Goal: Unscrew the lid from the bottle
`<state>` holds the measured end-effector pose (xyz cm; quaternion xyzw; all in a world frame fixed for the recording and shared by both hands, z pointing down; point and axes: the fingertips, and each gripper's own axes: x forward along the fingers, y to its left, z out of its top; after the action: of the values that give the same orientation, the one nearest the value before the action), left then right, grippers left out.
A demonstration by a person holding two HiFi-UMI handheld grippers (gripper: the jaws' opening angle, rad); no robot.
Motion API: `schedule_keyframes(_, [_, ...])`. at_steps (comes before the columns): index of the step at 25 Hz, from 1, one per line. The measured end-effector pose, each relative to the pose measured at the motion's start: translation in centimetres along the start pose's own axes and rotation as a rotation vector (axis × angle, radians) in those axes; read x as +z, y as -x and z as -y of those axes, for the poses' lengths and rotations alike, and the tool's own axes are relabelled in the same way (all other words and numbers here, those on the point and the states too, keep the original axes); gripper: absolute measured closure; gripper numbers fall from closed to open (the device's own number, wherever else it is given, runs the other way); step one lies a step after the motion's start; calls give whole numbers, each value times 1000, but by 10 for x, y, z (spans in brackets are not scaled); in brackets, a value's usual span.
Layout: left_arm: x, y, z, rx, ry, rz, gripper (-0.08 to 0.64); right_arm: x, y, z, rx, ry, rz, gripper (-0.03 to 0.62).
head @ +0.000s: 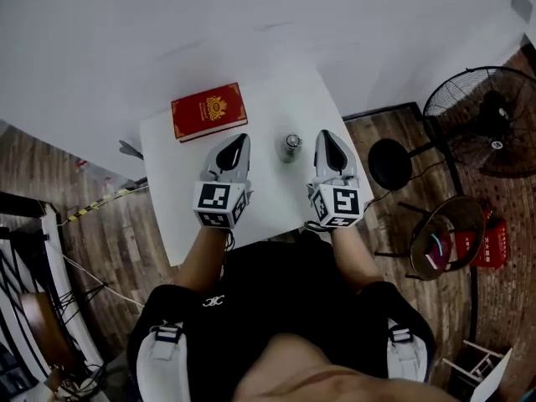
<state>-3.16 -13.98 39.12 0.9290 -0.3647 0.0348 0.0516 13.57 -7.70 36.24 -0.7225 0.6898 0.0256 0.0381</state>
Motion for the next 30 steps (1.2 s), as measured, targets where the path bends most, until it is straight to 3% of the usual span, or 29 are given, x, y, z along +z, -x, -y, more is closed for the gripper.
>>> schedule_keyframes(5, [-5, -4, -12, 134, 3, -4, 506, -25, -32, 6, 132, -23, -59, 591])
schedule_keyframes(8, [-9, -11, -11, 180, -6, -32, 506, -35, -46, 16, 167, 14, -70, 591])
schedule_keyframes(9, [-12, -13, -6, 178, -10, -45, 504, -36, -48, 18, 185, 30, -65, 591])
schedule_keyframes(12, [-22, -22, 11, 118, 11, -59, 296, -43, -52, 17, 293, 1, -68, 479])
schedule_keyframes(15, [-32, -30, 24, 74, -7, -85, 232, -52, -56, 13, 388, -42, -89, 415])
schedule_keyframes(20, [-51, -33, 32, 62, -16, -125, 221, -74, -55, 6, 478, -34, -143, 399])
schedule_keyframes(30, [-111, -51, 50, -28, -31, -190, 221, -115, -59, -2, 534, -52, -234, 399])
